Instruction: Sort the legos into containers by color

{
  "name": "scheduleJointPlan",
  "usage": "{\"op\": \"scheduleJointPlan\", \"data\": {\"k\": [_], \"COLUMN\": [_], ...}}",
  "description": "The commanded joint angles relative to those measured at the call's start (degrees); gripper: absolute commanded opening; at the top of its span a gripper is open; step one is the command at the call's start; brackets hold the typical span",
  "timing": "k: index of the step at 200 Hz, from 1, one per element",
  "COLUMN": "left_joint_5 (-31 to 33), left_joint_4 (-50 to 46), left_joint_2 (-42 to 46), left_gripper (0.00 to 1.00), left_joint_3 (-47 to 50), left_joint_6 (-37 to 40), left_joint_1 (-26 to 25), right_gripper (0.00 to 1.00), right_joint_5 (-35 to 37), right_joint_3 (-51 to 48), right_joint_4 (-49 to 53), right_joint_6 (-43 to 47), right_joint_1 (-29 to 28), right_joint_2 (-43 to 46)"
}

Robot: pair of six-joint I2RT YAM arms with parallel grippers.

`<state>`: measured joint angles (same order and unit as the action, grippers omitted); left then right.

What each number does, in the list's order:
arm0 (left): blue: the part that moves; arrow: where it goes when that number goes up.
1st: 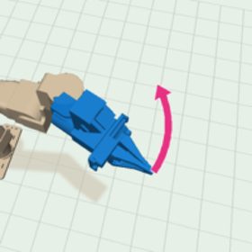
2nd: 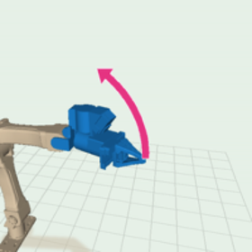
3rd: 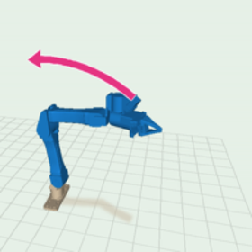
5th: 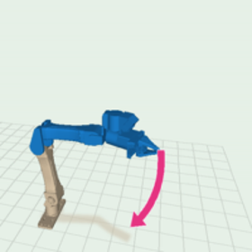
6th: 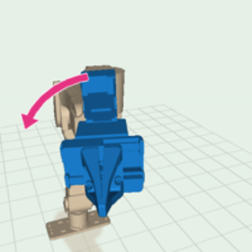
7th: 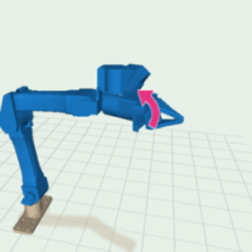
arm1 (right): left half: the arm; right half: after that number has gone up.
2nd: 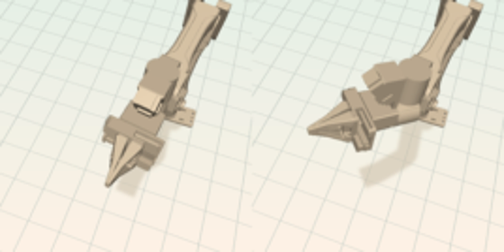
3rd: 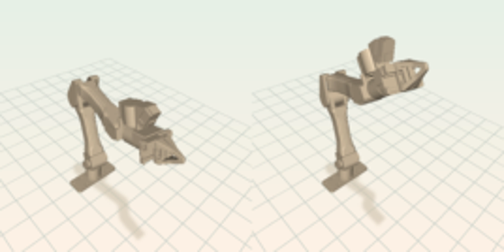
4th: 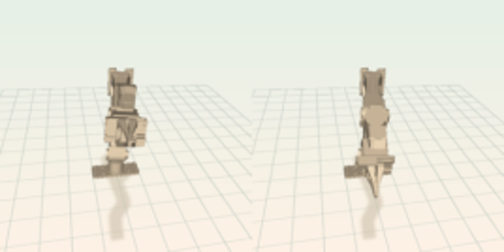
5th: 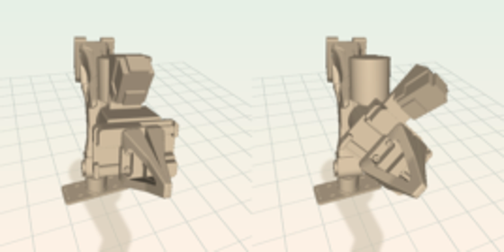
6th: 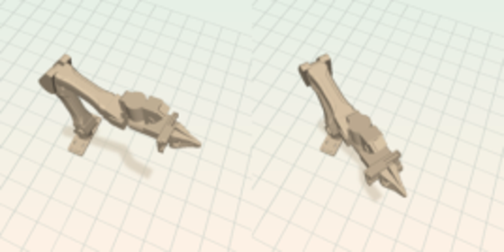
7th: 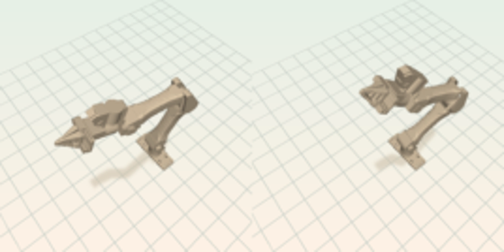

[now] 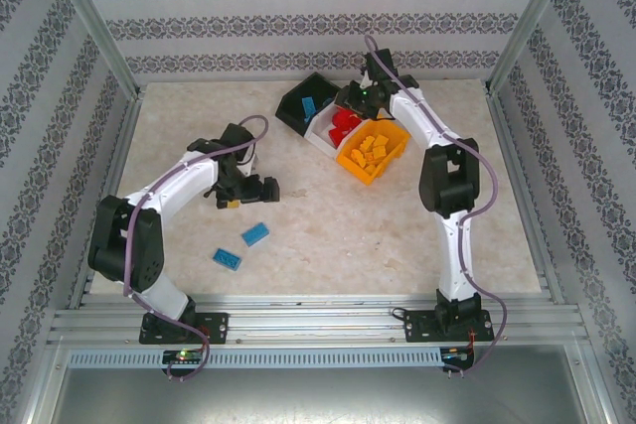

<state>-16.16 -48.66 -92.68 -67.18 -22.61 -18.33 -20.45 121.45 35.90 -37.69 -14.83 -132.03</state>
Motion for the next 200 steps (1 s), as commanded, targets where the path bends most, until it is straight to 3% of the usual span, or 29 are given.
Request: {"op": "scheduleJointPlan", "data": {"k": [1, 36, 72, 114, 200], "left_joint_5": [3.3, 5.1, 5.7, 5.3, 7.3], "left_joint_4": [-4.3, -5.1, -6.7, -6.4, -7.9], "left_joint_2": [1.6, 1.8, 0.6, -1.4, -9.2], "left_gripper": [1.00, 1.00, 1.00, 1.00, 0.86], "left_joint_3": [2.0, 2.6, 3.0, 3.5, 1.1], "left_joint_6": [0.9, 1.4, 3.9, 5.7, 11.2], "left_joint_1": [-1.3, -2.8, -3.8, -5.2, -9.8], "right_gripper": [0.43, 0.75, 0.76, 0.76, 0.72], "right_joint_5": [1.4, 2.1, 2.4, 2.4, 1.4], "right_joint_3": [3.5, 5.1, 4.0, -5.9, -26.9], "right_joint_4": [3.8, 4.8, 5.3, 2.5, -2.6], "right_joint_6": [0.8, 3.3, 5.8, 6.7, 8.8], "right_joint_1": [0.6, 1.7, 2.0, 2.0, 2.5], "right_joint_2": [-0.9, -0.8, 2.7, 10.9, 24.7]}}
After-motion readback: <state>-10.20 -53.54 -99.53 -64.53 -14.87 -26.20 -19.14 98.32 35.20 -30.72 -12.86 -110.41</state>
